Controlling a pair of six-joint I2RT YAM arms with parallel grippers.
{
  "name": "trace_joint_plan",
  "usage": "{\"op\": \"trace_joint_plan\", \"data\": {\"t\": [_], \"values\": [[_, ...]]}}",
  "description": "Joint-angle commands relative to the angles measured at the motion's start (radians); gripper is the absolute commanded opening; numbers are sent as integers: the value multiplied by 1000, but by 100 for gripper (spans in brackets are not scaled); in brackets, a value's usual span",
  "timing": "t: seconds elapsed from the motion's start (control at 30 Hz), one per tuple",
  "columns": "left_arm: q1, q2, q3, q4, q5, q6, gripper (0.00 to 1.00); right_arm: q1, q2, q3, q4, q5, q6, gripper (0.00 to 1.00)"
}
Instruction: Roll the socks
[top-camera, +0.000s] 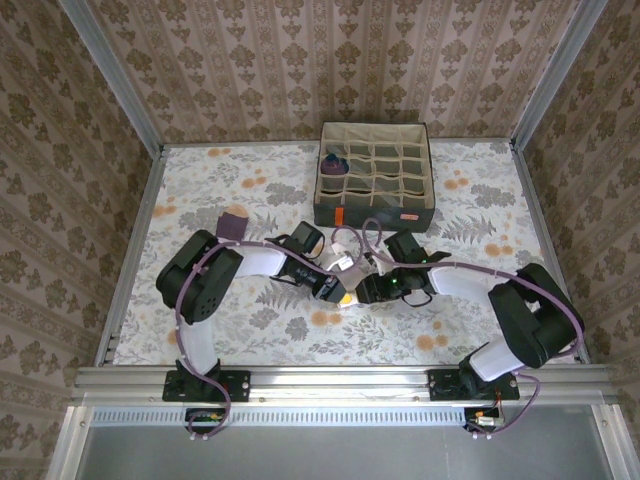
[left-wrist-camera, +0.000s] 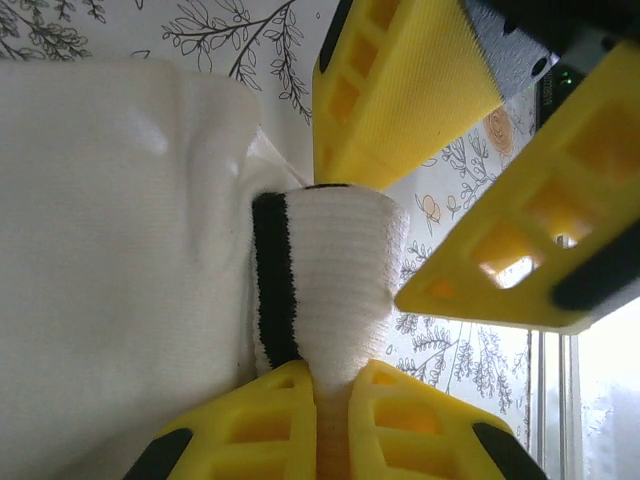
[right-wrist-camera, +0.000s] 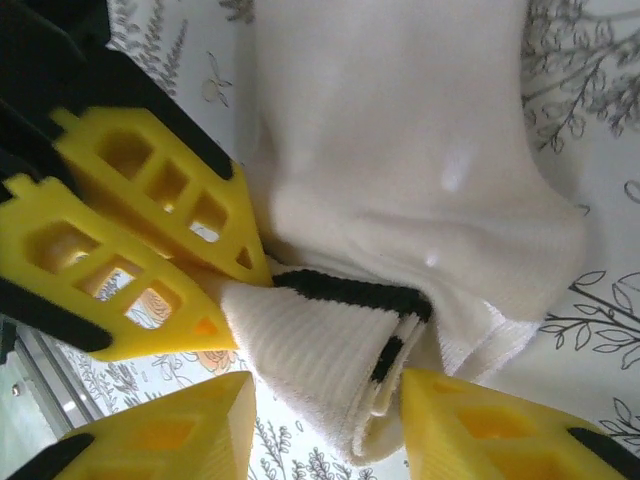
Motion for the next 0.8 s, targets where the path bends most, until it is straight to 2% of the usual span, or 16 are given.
{"op": "trace_joint_plan", "data": {"t": [0.0,0.1,0.2,0.47,0.63,0.77], "values": [[5,46,-9,-49,-44,-47,0,8,30,21,-10,-1,6,33],[-1,23,-26,-26,-86,-30,0,8,34,29,-41,43,28,15],[-20,-47,-60,-7,-206,15,4,8,35,27,-54,67,62,7],[-128,-339,-231,163,-545,219,25,6,78,42,-92,62,104,4],[-232,-498,-393,374,-722,401,29,6,90,65,-119,49,106,4],[-335,-525,-442,457,-857,540,32,5,104,79,-136,39,104,3]]}}
